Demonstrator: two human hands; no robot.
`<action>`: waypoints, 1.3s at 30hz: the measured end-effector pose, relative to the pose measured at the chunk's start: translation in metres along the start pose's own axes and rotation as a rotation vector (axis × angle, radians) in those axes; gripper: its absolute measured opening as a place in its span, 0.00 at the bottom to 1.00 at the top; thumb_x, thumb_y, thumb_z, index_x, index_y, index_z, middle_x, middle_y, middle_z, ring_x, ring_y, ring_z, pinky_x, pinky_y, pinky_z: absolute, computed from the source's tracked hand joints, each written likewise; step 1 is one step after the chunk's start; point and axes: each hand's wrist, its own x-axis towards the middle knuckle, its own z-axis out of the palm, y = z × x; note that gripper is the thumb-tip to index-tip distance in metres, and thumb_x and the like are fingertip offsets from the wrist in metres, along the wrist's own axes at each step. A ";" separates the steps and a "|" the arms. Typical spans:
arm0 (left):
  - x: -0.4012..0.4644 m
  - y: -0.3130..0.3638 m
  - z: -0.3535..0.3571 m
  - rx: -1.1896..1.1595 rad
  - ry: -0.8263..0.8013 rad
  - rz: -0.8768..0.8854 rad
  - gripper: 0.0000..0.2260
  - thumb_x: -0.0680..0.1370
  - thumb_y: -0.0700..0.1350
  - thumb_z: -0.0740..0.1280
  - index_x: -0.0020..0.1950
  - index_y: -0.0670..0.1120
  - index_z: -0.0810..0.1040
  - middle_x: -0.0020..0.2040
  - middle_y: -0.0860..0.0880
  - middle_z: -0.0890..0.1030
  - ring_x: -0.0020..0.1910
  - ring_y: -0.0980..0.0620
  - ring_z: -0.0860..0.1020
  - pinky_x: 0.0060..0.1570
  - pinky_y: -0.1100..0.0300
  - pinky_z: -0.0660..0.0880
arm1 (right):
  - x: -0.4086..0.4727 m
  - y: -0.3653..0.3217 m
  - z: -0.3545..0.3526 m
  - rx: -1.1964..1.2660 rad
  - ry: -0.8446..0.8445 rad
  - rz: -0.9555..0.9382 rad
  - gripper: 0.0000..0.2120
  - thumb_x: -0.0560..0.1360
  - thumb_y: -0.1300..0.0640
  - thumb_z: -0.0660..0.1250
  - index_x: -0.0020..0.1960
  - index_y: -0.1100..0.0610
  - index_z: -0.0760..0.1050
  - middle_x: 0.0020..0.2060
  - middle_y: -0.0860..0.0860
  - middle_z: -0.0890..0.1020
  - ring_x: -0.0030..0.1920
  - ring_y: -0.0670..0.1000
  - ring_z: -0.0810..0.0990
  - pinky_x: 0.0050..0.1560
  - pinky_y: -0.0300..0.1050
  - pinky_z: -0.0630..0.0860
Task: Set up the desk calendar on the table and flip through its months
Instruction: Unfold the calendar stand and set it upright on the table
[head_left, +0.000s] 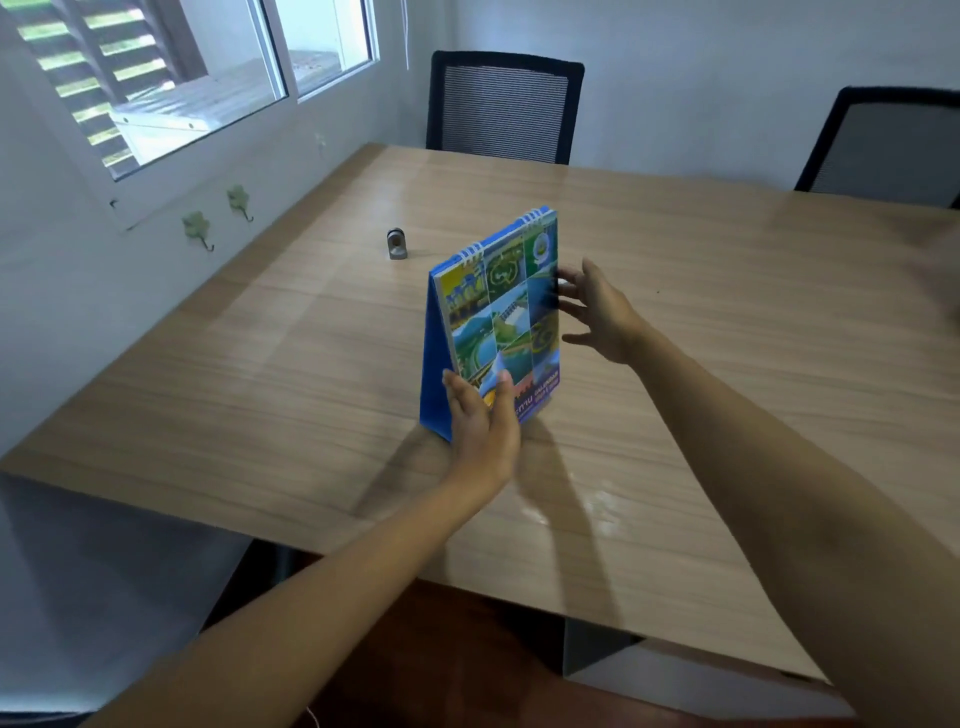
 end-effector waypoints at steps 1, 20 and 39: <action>0.004 -0.001 -0.005 0.013 -0.009 0.014 0.35 0.80 0.62 0.46 0.78 0.44 0.34 0.79 0.49 0.36 0.78 0.53 0.38 0.75 0.56 0.41 | -0.009 0.003 -0.001 0.019 0.014 -0.002 0.27 0.81 0.41 0.40 0.73 0.48 0.63 0.72 0.49 0.68 0.66 0.47 0.67 0.65 0.59 0.63; 0.167 -0.057 -0.066 0.017 -0.085 -0.021 0.51 0.60 0.83 0.45 0.75 0.55 0.62 0.75 0.50 0.67 0.74 0.48 0.65 0.73 0.43 0.60 | -0.085 0.034 0.036 0.125 0.315 0.024 0.26 0.82 0.44 0.46 0.78 0.51 0.53 0.78 0.48 0.57 0.77 0.49 0.57 0.78 0.53 0.55; 0.075 0.032 -0.086 -0.016 -0.076 -0.035 0.32 0.78 0.65 0.43 0.68 0.49 0.73 0.63 0.49 0.76 0.63 0.48 0.73 0.65 0.51 0.67 | -0.097 0.033 0.049 -0.024 0.502 -0.021 0.16 0.80 0.55 0.58 0.66 0.60 0.72 0.51 0.51 0.76 0.46 0.48 0.75 0.49 0.45 0.75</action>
